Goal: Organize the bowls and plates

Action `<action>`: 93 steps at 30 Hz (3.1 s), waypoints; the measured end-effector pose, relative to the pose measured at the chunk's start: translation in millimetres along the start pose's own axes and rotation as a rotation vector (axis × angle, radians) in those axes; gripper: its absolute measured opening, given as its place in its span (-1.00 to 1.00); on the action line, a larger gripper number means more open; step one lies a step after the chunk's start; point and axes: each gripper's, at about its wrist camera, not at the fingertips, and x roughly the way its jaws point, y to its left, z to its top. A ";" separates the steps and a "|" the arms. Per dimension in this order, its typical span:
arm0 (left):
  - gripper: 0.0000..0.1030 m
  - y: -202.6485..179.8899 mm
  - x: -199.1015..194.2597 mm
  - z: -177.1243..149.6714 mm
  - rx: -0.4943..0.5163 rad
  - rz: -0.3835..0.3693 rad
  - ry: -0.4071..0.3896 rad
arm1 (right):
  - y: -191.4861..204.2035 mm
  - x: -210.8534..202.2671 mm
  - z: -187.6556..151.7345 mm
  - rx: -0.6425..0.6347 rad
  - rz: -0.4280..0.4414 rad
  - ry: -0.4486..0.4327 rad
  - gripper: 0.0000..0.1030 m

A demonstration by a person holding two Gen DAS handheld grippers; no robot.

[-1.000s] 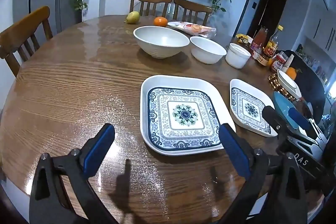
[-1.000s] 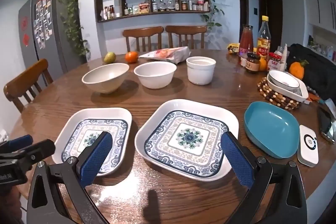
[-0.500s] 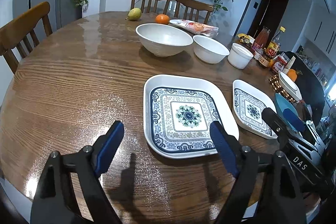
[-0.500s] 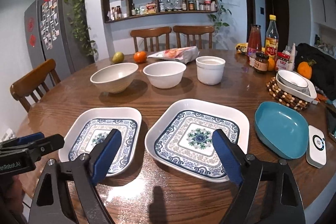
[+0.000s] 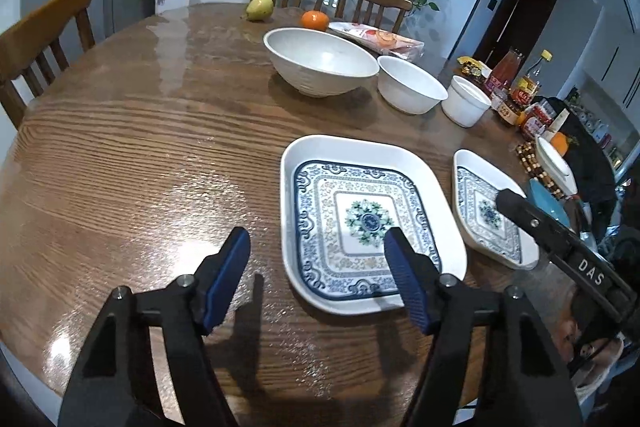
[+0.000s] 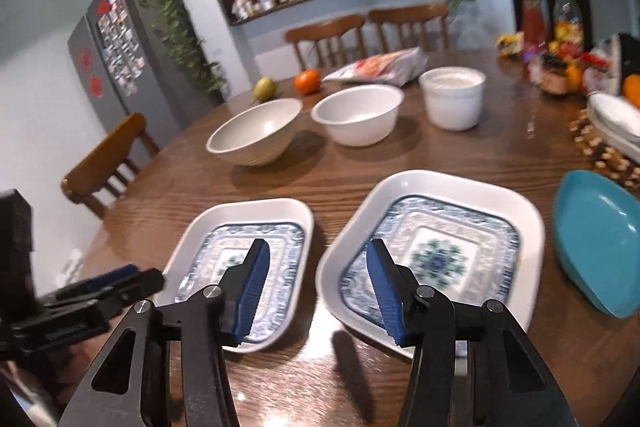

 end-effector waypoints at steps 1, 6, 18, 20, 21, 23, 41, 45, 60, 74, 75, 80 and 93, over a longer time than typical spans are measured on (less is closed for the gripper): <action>0.31 0.8 2.3 2.3 -0.005 -0.012 0.014 | 0.2 3.6 4.1 0.003 0.023 0.021 0.03; 0.35 5.9 10.3 8.7 -0.041 -0.024 0.062 | 4.3 24.9 24.4 0.019 0.089 0.122 0.03; -0.07 11.5 24.6 12.3 -0.028 0.000 0.098 | 9.2 64.2 24.8 0.015 0.069 0.236 -0.34; -0.12 12.8 26.9 12.7 -0.029 0.003 0.102 | 9.2 65.1 25.3 0.016 0.074 0.247 -0.34; -0.14 13.6 28.3 12.4 -0.029 0.001 0.108 | 9.5 67.4 25.9 0.015 0.074 0.250 -0.34; -0.20 13.4 30.3 13.1 -0.031 -0.005 0.119 | 10.2 70.7 25.7 0.009 0.058 0.254 -0.34; -0.21 11.3 34.5 16.1 -0.033 -0.020 0.152 | 13.6 76.5 26.4 0.004 0.044 0.257 -0.34; -0.18 9.3 22.8 21.0 -0.016 -0.011 0.108 | 2.3 55.4 33.6 0.032 0.032 0.184 -0.34; 0.20 -54.0 12.1 45.1 0.102 -0.147 0.102 | -67.8 -31.0 27.1 0.173 -0.121 0.058 0.52; -0.10 -135.9 83.5 56.0 0.225 -0.177 0.247 | -115.6 -31.0 8.3 0.275 -0.098 0.045 0.50; -0.11 -137.6 89.1 55.7 0.225 -0.167 0.255 | -116.7 -29.9 8.7 0.274 -0.101 0.045 0.45; -0.21 -143.0 109.0 57.2 0.227 -0.145 0.301 | -120.5 -21.8 7.2 0.269 -0.108 0.068 0.17; -0.54 -146.4 122.0 50.8 0.246 -0.105 0.355 | -120.1 -8.9 8.1 0.236 -0.143 0.088 0.04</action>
